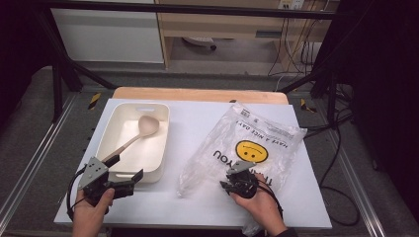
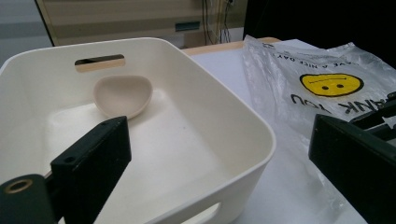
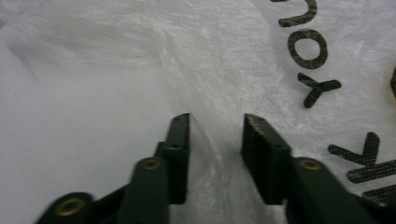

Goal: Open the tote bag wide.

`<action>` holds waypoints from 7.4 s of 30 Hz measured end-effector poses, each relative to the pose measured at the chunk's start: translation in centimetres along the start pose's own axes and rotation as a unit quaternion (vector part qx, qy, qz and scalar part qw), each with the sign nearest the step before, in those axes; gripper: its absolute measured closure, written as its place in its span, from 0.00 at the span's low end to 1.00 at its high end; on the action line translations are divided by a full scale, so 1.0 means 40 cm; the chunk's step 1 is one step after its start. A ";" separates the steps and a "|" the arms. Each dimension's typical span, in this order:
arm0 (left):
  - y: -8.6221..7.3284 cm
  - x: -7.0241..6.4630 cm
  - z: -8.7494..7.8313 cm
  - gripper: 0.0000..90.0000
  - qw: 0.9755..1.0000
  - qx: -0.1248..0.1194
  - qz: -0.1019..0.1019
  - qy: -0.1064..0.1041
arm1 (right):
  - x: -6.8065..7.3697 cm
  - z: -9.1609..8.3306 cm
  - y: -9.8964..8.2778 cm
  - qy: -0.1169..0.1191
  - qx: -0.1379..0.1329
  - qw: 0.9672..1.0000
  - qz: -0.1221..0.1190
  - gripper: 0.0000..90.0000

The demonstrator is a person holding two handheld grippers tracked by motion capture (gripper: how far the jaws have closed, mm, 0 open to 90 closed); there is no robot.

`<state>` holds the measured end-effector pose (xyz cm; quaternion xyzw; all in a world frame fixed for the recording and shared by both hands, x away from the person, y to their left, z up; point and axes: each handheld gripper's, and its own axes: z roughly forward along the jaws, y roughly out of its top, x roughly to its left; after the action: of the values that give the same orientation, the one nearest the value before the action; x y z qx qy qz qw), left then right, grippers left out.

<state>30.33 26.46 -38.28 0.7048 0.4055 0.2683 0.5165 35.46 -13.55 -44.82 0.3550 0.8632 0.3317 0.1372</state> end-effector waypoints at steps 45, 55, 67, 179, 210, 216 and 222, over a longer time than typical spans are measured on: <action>-0.001 -0.004 0.006 0.06 1.000 0.005 0.009 -0.003 | -0.089 0.094 0.213 -0.016 -0.063 0.997 0.044 0.52; -0.002 -0.006 0.005 0.06 1.000 0.006 0.009 -0.003 | -0.056 0.036 0.169 -0.016 -0.067 0.997 0.040 0.17; -0.003 -0.008 0.007 0.06 1.000 0.006 0.008 -0.006 | -0.060 0.097 0.099 -0.020 -0.018 0.999 0.031 0.17; 0.027 -0.161 0.082 0.20 0.996 0.038 0.032 -0.069 | -0.052 -0.025 0.185 0.054 -0.103 0.991 0.073 1.00; -0.030 -0.322 0.457 1.00 0.983 0.091 0.048 -0.149 | -0.077 -0.067 0.179 0.046 -0.110 0.988 0.103 1.00; -0.035 -0.346 0.500 1.00 0.979 0.115 0.057 -0.157 | -0.081 -0.076 0.170 0.047 -0.112 0.986 0.113 1.00; -0.036 -0.360 0.515 1.00 0.975 0.139 0.075 -0.154 | -0.091 -0.081 0.163 0.045 -0.111 0.985 0.121 1.00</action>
<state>38.75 3.93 -45.68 0.8310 0.3005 0.1360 0.4479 39.93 -14.23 -38.06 0.4238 0.7770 0.4554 0.0962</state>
